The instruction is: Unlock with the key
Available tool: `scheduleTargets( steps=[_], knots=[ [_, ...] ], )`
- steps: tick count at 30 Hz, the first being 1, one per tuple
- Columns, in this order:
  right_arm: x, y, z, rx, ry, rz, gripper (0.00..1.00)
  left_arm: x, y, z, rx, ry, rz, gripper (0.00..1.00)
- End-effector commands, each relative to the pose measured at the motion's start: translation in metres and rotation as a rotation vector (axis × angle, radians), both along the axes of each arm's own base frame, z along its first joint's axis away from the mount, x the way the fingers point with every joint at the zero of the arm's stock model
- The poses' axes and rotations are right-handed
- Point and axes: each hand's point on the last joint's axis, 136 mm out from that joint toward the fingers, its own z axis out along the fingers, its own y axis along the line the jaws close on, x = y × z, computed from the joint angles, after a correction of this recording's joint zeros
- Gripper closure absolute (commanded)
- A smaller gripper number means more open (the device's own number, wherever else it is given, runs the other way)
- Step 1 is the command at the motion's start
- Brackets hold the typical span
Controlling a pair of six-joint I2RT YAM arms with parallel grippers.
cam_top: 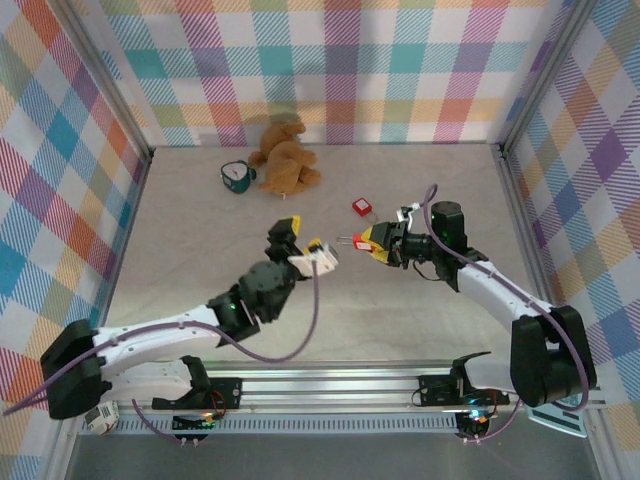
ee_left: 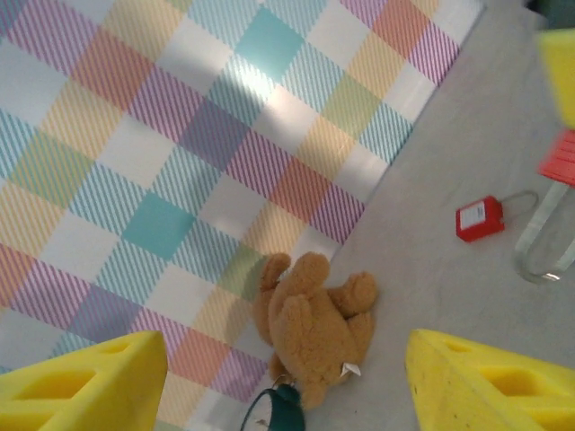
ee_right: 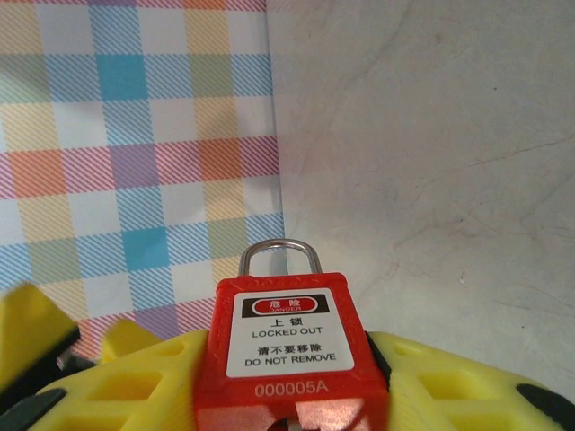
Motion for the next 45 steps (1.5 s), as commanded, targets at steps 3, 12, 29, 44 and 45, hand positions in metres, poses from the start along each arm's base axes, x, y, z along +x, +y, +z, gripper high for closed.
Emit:
scheduleTargets(
  steps=[3, 12, 29, 44, 45],
  knots=[
    [-0.013, 0.001, 0.015, 0.013, -0.069, 0.062, 0.54, -0.007, -0.016, -0.04, -0.044, 0.447, -0.2, 0.31],
    [-0.019, -0.002, 0.012, -0.005, -0.082, 0.066, 0.55, -0.009, -0.05, -0.072, 0.028, 0.65, -0.322, 0.45],
    [-0.036, 0.0, 0.019, 0.001, -0.12, 0.139, 0.55, -0.006, -0.071, -0.089, 0.075, 0.77, -0.409, 0.6],
    [-0.039, 0.0, 0.02, 0.005, -0.131, 0.151, 0.56, 0.006, -0.076, -0.087, 0.056, 0.704, -0.394, 0.82],
    [-0.039, 0.0, 0.021, 0.005, -0.133, 0.15, 0.56, 0.006, -0.076, -0.088, 0.058, 0.706, -0.395, 0.86]
  ],
)
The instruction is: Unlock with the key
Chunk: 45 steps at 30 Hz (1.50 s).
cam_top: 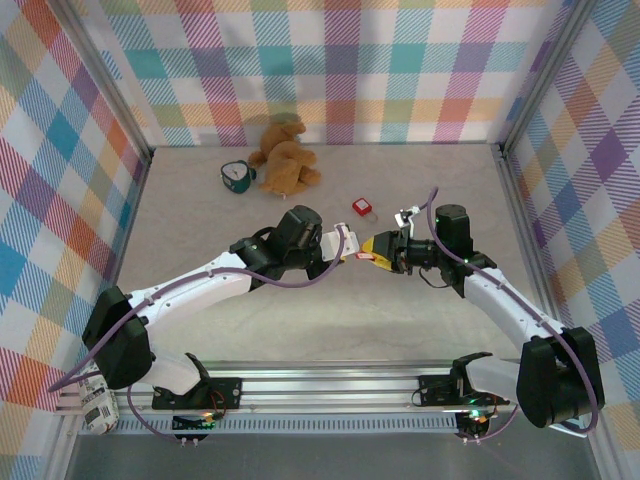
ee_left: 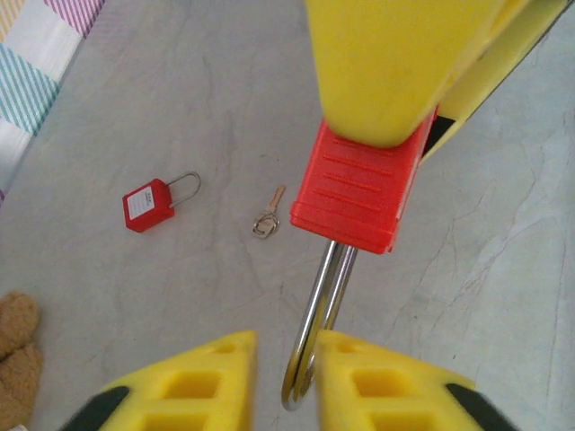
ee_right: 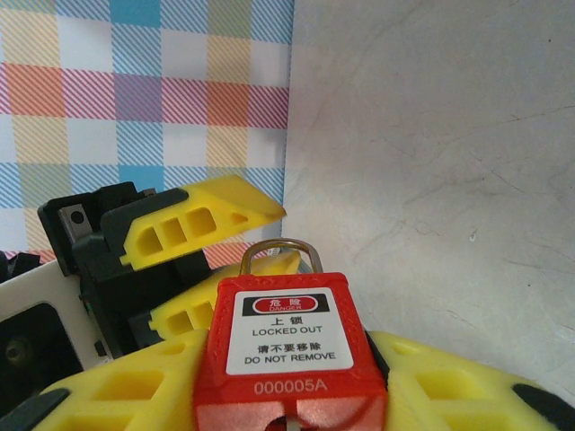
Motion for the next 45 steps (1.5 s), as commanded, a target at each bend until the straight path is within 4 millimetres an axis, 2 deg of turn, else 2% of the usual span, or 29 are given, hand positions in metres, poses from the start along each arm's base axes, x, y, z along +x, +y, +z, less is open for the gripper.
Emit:
scheduleTargets(
  steps=[1, 6, 23, 24, 39, 41, 42, 43, 45],
  knots=[
    [-0.007, 0.0, 0.008, 0.017, -0.038, 0.03, 0.56, 0.004, 0.0, 0.001, -0.011, -0.009, 0.002, 0.89],
    [-0.006, 0.0, 0.007, 0.013, -0.038, 0.024, 0.57, 0.005, 0.003, -0.001, 0.005, -0.016, 0.004, 1.0],
    [0.001, -0.004, 0.003, -0.009, -0.036, -0.011, 0.61, 0.014, 0.036, 0.005, 0.02, -0.04, 0.068, 1.0],
    [0.002, -0.005, 0.003, -0.008, -0.036, -0.012, 0.61, 0.01, 0.041, -0.001, 0.047, -0.021, 0.07, 1.0],
    [0.004, -0.003, 0.006, 0.013, -0.031, 0.01, 0.62, 0.002, 0.067, -0.003, 0.098, -0.027, 0.11, 0.99],
    [0.004, -0.002, 0.006, 0.012, -0.032, 0.017, 0.62, 0.001, 0.068, 0.001, 0.099, -0.034, 0.112, 0.9],
    [0.004, -0.001, 0.006, 0.01, -0.031, 0.019, 0.62, 0.001, 0.07, 0.003, 0.102, -0.039, 0.114, 0.81],
    [0.004, 0.0, 0.006, 0.008, -0.033, 0.022, 0.62, 0.002, 0.071, 0.006, 0.101, -0.048, 0.12, 0.67],
    [0.002, 0.004, 0.006, 0.001, -0.035, 0.036, 0.62, 0.003, 0.071, 0.015, 0.088, -0.063, 0.123, 0.5]
  ],
)
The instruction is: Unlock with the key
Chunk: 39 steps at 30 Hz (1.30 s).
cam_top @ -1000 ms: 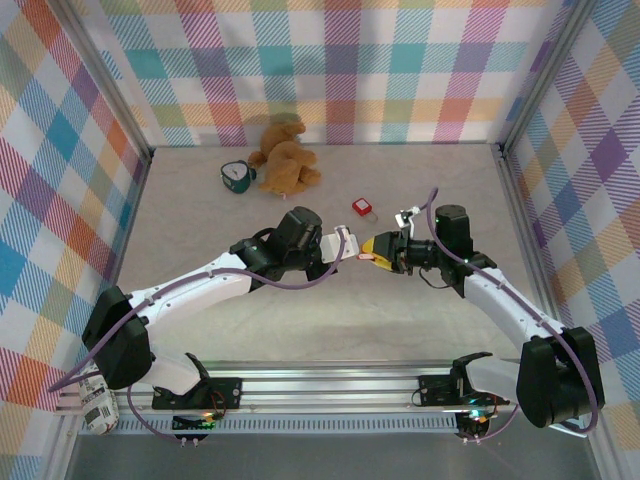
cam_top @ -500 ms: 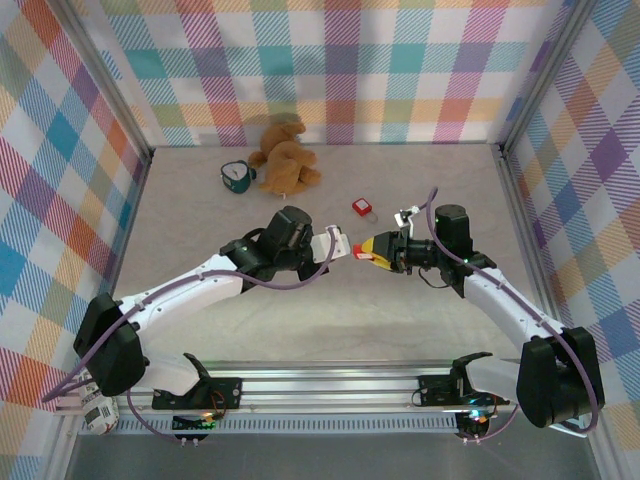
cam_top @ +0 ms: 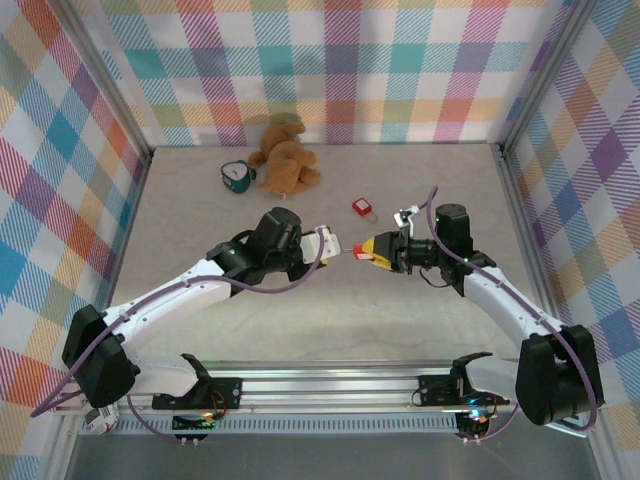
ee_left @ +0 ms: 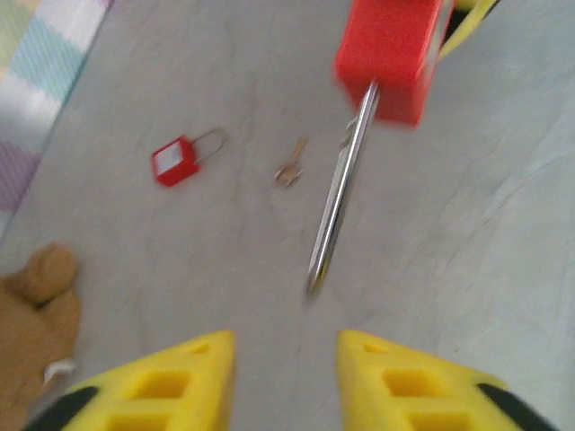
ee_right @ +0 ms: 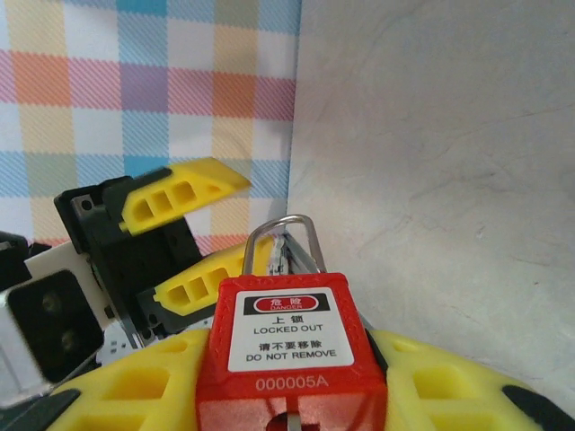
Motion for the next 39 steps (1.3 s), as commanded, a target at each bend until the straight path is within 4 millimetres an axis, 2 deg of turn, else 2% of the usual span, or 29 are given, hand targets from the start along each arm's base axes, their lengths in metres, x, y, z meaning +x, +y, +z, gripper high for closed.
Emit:
scheduleTargets(
  steps=[1, 3, 7, 13, 16, 18, 23, 34, 39],
  knots=[
    [0.002, 0.004, 0.007, -0.009, -0.042, 0.021, 0.62, 0.005, 0.019, 0.014, 0.023, -0.033, 0.063, 0.45],
    [0.001, 0.007, 0.007, -0.012, -0.046, 0.034, 0.62, 0.003, 0.014, 0.026, -0.001, -0.032, 0.045, 0.39],
    [-0.001, 0.013, 0.007, -0.018, -0.052, 0.054, 0.61, -0.009, -0.011, 0.042, -0.071, 0.014, -0.037, 0.37],
    [-0.004, 0.018, 0.011, -0.023, -0.068, 0.076, 0.61, -0.029, -0.058, 0.034, -0.083, 0.059, -0.17, 0.37],
    [-0.006, 0.018, 0.013, -0.023, -0.071, 0.079, 0.61, -0.03, -0.068, 0.027, -0.08, 0.071, -0.189, 0.39],
    [-0.008, 0.018, 0.014, -0.024, -0.074, 0.084, 0.61, -0.03, -0.071, 0.022, -0.072, 0.077, -0.19, 0.4],
    [-0.012, 0.018, 0.013, -0.027, -0.073, 0.093, 0.62, -0.025, -0.073, 0.023, -0.096, 0.043, -0.18, 0.42],
    [-0.012, 0.021, 0.017, -0.026, -0.091, 0.092, 0.61, -0.03, -0.076, 0.007, -0.078, 0.106, -0.196, 0.56],
    [-0.01, 0.02, 0.018, -0.028, -0.097, 0.086, 0.61, -0.032, -0.074, 0.0, -0.066, 0.132, -0.193, 0.54]
  ],
)
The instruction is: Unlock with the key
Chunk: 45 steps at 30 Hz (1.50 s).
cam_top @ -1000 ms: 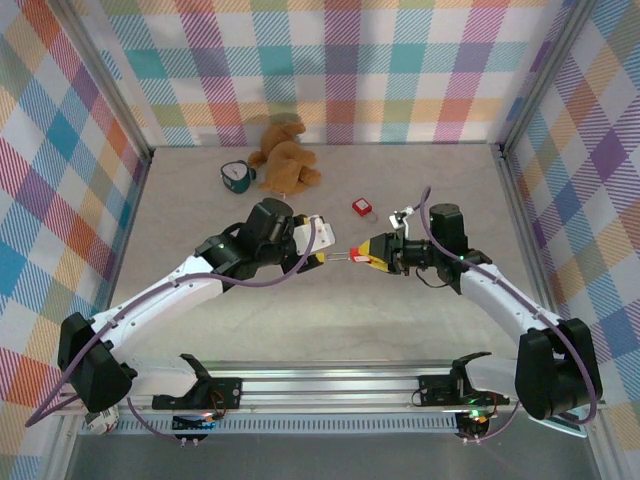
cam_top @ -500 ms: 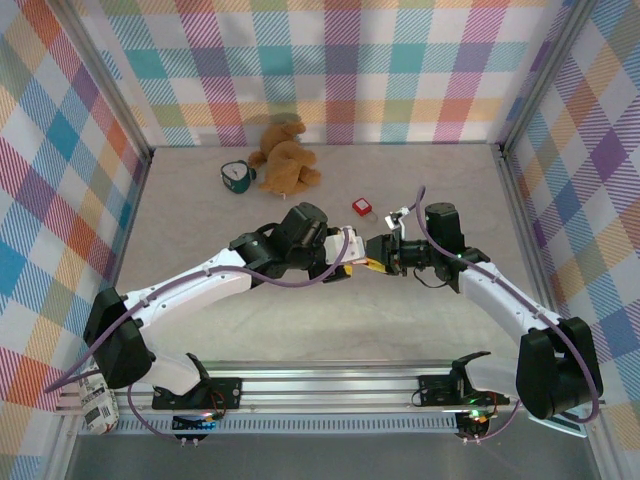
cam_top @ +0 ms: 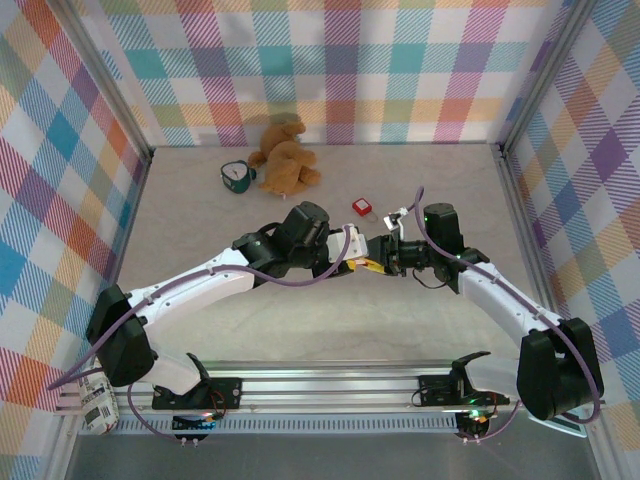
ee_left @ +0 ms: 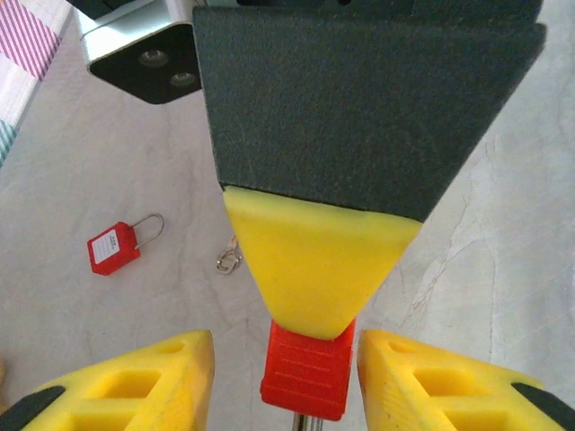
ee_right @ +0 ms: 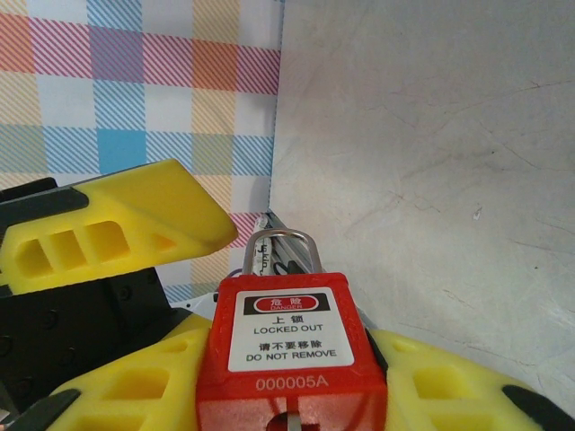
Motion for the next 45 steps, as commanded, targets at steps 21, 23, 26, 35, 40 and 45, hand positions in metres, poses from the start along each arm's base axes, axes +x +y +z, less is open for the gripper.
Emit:
scheduleTargets(
  steps=[21, 23, 26, 35, 40, 45],
  knots=[
    [0.001, 0.003, 0.027, 0.029, -0.097, 0.017, 0.62, -0.012, -0.003, -0.018, 0.019, 0.084, -0.026, 0.8],
    [0.001, 0.004, 0.027, 0.029, -0.095, 0.017, 0.62, -0.011, -0.003, -0.016, 0.016, 0.077, -0.023, 0.88],
    [0.001, 0.003, 0.027, 0.027, -0.093, 0.015, 0.61, -0.009, -0.002, -0.012, 0.01, 0.062, -0.014, 0.96],
    [0.015, -0.018, 0.015, -0.128, -0.041, -0.178, 0.19, 0.015, 0.009, 0.001, -0.05, -0.089, 0.12, 1.0],
    [0.017, -0.033, 0.001, -0.17, 0.093, -0.326, 0.15, 0.028, 0.028, 0.017, -0.054, -0.362, 0.217, 1.0],
    [0.017, -0.03, 0.0, -0.1, 0.17, -0.374, 0.16, 0.029, 0.039, 0.026, 0.001, -0.627, 0.263, 1.0]
  ],
)
